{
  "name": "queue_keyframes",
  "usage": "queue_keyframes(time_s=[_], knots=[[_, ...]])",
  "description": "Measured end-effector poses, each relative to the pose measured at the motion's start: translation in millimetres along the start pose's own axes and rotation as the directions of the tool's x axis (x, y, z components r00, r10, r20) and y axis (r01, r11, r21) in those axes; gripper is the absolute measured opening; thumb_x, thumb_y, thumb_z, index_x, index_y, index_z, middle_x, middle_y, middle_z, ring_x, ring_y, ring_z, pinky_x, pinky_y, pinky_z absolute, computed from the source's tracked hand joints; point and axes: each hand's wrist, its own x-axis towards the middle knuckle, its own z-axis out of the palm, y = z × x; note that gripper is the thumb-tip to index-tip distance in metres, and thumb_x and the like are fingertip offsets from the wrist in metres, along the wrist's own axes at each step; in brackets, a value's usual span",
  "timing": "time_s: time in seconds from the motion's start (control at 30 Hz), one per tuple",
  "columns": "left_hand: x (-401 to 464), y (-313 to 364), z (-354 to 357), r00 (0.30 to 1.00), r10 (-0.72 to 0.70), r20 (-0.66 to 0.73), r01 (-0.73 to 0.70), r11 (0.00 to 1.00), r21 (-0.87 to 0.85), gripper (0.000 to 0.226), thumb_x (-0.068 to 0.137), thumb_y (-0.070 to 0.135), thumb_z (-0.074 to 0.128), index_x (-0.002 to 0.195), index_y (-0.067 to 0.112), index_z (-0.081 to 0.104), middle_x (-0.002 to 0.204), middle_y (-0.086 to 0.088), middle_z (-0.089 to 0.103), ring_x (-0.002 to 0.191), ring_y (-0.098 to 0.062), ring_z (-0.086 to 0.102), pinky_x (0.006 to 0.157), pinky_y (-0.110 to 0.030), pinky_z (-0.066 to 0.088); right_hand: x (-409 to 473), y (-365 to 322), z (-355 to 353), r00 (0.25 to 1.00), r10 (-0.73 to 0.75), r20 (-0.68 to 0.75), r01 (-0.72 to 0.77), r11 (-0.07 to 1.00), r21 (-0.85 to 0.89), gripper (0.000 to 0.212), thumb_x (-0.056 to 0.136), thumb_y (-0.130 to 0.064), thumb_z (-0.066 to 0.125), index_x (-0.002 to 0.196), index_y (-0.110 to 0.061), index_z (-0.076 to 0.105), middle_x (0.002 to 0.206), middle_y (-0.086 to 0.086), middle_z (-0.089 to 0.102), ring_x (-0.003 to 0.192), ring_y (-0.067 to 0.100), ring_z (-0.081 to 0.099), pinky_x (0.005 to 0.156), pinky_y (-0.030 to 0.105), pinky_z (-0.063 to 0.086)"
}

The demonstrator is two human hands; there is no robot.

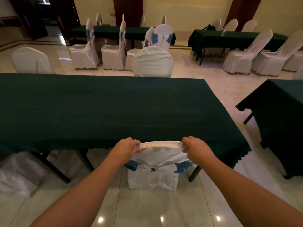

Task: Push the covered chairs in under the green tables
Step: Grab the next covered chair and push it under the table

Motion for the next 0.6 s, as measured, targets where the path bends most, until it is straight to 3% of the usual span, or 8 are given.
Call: queue_keyframes(time_s=[0.37, 0.5, 0.6], knots=[[-3, 2, -5, 0.999, -0.017, -0.051, 0.014, 0.998, -0.058, 0.027, 0.093, 0.04, 0.063, 0.119, 0.035, 0.063, 0.106, 0.007, 0.057, 0.095, -0.012, 0.052, 0.083, -0.034, 0.047, 4, 7, 12, 0.999, -0.02, -0.05, 0.023, 0.998, 0.058, 0.033, 0.093, -0.027, 0.072, 0.12, -0.035, 0.056, 0.099, -0.01, 0.054, 0.086, 0.011, 0.052, 0.076, 0.028, 0.05], [2, 0, -8, 0.999, 0.027, 0.04, -0.03, 0.998, 0.058, 0.028, 0.09, 0.046, 0.065, 0.115, 0.034, 0.058, 0.103, 0.011, 0.053, 0.092, -0.008, 0.049, 0.075, -0.028, 0.04, 3, 19, 18, 0.999, 0.026, -0.032, -0.023, 0.996, 0.084, 0.032, 0.094, -0.035, 0.07, 0.122, -0.035, 0.054, 0.105, -0.007, 0.054, 0.092, 0.014, 0.05, 0.081, 0.032, 0.051], [4, -7, -10, 0.994, 0.017, 0.112, -0.038, 0.982, 0.186, 0.028, 0.086, 0.039, 0.069, 0.108, 0.034, 0.052, 0.104, 0.009, 0.052, 0.089, -0.01, 0.051, 0.076, -0.029, 0.044, -2, 32, 23, 0.995, 0.101, -0.023, -0.099, 0.993, 0.07, 0.034, 0.092, -0.023, 0.072, 0.116, -0.036, 0.052, 0.103, -0.006, 0.053, 0.087, 0.013, 0.05, 0.078, 0.031, 0.053]])
